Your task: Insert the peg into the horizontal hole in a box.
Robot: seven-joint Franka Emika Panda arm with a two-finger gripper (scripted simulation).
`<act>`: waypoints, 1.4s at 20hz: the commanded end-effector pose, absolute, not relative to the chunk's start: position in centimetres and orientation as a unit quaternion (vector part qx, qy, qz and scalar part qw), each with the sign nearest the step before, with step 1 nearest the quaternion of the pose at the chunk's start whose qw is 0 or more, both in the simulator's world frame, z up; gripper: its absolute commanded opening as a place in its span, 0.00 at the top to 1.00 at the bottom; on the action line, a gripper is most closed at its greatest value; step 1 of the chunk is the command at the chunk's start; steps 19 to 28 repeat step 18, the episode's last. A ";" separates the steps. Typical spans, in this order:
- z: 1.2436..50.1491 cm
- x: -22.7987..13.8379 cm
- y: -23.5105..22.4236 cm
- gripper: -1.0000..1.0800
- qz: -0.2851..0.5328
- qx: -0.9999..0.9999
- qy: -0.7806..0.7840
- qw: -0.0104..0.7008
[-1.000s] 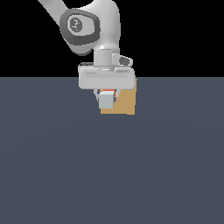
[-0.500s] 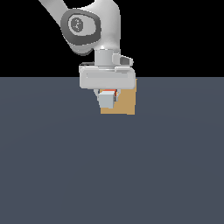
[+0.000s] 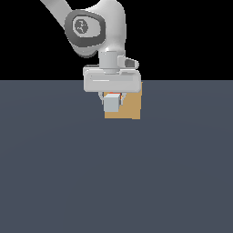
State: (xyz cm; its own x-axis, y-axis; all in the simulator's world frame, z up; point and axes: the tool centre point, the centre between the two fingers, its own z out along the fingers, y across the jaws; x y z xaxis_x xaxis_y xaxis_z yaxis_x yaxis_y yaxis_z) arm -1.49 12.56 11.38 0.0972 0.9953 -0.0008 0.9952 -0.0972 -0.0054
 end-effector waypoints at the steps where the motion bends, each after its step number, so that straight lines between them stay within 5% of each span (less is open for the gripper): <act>1: 11.6 -1.3 13.6 1.00 0.000 -0.740 -0.672 0.001; 13: 11.8 -0.5 21.4 1.00 -0.002 -0.740 -0.672 0.000; 28: 11.9 -0.4 22.2 1.00 -0.002 -0.740 -0.672 0.000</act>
